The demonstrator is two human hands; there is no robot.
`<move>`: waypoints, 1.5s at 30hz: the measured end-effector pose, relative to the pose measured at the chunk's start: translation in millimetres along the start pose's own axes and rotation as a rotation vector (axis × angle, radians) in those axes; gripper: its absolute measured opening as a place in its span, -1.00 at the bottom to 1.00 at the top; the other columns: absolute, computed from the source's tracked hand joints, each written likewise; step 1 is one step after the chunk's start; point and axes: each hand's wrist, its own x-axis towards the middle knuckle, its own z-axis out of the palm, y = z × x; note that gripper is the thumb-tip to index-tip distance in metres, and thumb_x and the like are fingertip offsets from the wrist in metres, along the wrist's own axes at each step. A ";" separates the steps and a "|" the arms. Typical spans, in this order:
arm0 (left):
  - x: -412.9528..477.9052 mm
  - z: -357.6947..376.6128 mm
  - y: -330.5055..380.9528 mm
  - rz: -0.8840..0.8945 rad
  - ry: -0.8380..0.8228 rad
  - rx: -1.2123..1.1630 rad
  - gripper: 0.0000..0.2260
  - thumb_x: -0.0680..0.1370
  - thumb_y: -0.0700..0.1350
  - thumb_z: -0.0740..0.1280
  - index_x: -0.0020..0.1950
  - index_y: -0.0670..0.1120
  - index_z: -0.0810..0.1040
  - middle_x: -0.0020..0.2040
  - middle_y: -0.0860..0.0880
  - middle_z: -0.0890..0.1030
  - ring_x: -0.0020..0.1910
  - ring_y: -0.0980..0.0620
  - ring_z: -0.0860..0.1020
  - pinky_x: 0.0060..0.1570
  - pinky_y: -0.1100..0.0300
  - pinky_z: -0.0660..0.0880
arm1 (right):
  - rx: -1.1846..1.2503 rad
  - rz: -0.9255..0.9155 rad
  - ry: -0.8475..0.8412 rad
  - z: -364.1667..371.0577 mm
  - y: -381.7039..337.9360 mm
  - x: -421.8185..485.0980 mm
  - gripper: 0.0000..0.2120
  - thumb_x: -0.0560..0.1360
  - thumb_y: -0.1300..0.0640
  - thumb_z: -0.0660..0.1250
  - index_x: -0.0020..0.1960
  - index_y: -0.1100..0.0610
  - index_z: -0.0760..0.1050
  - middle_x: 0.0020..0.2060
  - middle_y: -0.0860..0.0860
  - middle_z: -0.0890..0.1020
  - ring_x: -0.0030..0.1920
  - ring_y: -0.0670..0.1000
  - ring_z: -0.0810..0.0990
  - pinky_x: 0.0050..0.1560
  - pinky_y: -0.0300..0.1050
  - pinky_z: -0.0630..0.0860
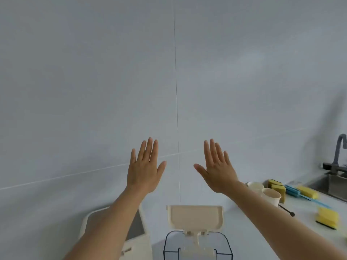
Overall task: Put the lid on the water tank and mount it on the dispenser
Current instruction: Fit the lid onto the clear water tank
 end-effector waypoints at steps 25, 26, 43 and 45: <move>-55.9 120.3 19.2 -0.085 -0.563 -0.136 -0.45 0.60 0.11 -0.10 0.50 -0.03 -0.23 0.42 -0.14 0.34 0.35 -0.15 0.35 0.26 -0.02 0.35 | 0.053 0.218 -0.402 93.2 39.9 -73.0 -0.25 0.46 -0.30 -0.21 0.42 0.07 -0.47 0.51 0.12 -0.25 0.52 0.10 -0.22 0.51 0.03 -0.14; -54.4 123.0 18.1 -0.107 -0.573 -0.160 -0.45 0.59 0.12 -0.10 0.51 -0.03 -0.22 0.38 -0.14 0.38 0.31 -0.15 0.39 0.22 -0.02 0.37 | 0.061 0.234 -0.402 94.5 41.0 -71.2 -0.28 0.51 -0.25 -0.16 0.44 0.08 -0.44 0.52 0.13 -0.23 0.53 0.10 -0.19 0.51 0.04 -0.11; -27.1 153.5 9.5 -0.286 -0.604 -0.392 -0.47 0.59 0.14 -0.12 0.19 -0.24 0.39 0.12 -0.24 0.53 0.08 -0.19 0.48 -0.01 0.05 0.36 | 0.019 0.332 -0.489 99.3 37.5 -49.7 -0.68 0.58 0.18 -0.03 0.30 0.10 0.28 0.22 0.15 0.42 0.20 0.21 0.42 0.10 0.06 0.42; -26.7 153.3 9.8 -0.280 -0.600 -0.421 -0.47 0.59 0.13 -0.11 0.18 -0.27 0.40 0.15 -0.26 0.52 0.14 -0.21 0.48 0.06 0.03 0.38 | 0.040 0.338 -0.482 99.8 36.0 -48.2 -0.71 0.57 0.17 -0.04 0.24 0.13 0.30 0.16 0.16 0.46 0.14 0.21 0.46 0.03 0.03 0.43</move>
